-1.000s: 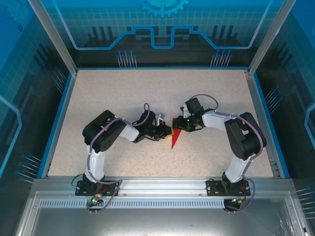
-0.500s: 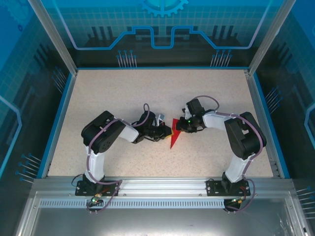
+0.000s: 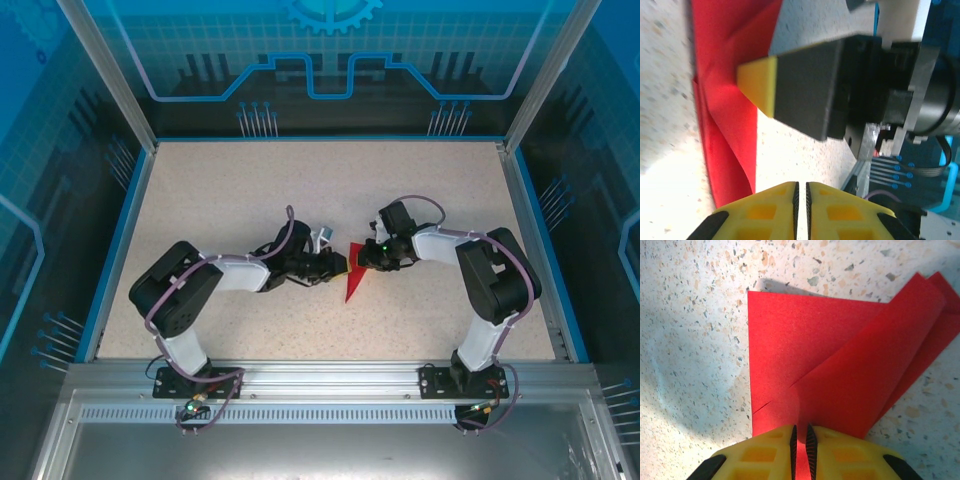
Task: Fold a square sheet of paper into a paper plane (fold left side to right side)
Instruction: Fold the wing for the fifth time at the center of the table.
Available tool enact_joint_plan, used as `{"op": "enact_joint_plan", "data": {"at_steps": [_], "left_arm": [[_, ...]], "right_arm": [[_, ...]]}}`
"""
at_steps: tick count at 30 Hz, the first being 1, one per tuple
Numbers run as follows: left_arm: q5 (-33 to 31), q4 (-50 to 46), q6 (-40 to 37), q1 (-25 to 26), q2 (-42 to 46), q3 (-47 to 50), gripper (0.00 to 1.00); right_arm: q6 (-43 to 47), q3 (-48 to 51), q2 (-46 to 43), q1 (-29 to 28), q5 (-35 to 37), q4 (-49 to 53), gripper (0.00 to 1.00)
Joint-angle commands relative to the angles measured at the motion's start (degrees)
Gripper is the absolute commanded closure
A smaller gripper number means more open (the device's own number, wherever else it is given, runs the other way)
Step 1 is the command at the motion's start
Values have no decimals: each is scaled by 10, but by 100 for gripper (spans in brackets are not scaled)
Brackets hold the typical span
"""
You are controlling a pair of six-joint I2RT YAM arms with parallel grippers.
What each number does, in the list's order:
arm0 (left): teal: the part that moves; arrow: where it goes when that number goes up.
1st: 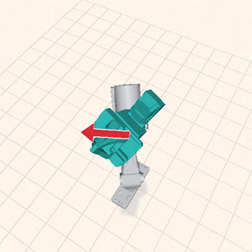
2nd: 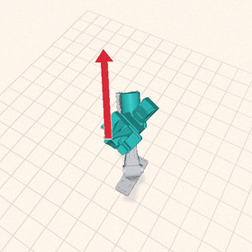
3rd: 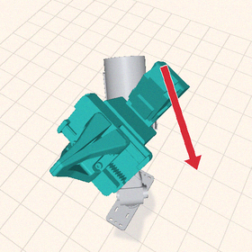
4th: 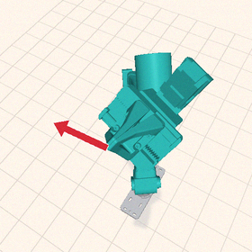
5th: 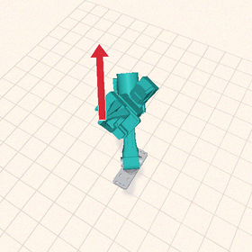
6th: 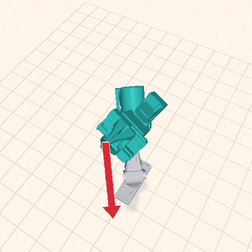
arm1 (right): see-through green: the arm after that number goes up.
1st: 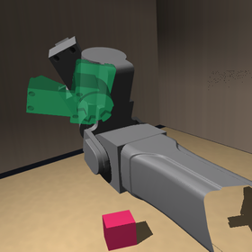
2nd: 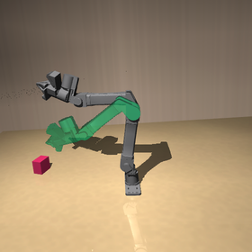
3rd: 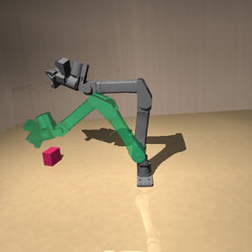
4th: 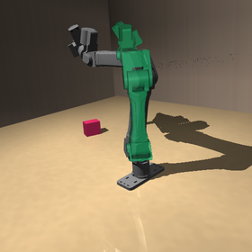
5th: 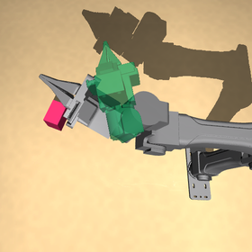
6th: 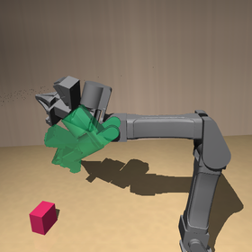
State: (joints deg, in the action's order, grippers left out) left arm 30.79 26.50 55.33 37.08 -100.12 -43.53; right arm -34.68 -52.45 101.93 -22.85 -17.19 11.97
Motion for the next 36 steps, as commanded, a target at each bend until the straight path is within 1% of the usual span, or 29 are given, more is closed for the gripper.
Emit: {"op": "enact_joint_plan", "data": {"at_steps": [1,4,10,14,36], "left_arm": [[35,-38,-11,22,-8,-29,86],[36,-53,-10,31,-28,-47,86],[51,-53,-4,40,-65,-67,86],[39,-76,-13,43,-79,-74,85],[4,-70,6,43,-99,-31,85]], "right_arm": [[4,17,27,5,19,40,82],[4,17,27,5,19,43,82],[5,15,28,4,18,45,83],[6,14,27,4,18,46,83],[13,9,23,4,25,56,82]]}}
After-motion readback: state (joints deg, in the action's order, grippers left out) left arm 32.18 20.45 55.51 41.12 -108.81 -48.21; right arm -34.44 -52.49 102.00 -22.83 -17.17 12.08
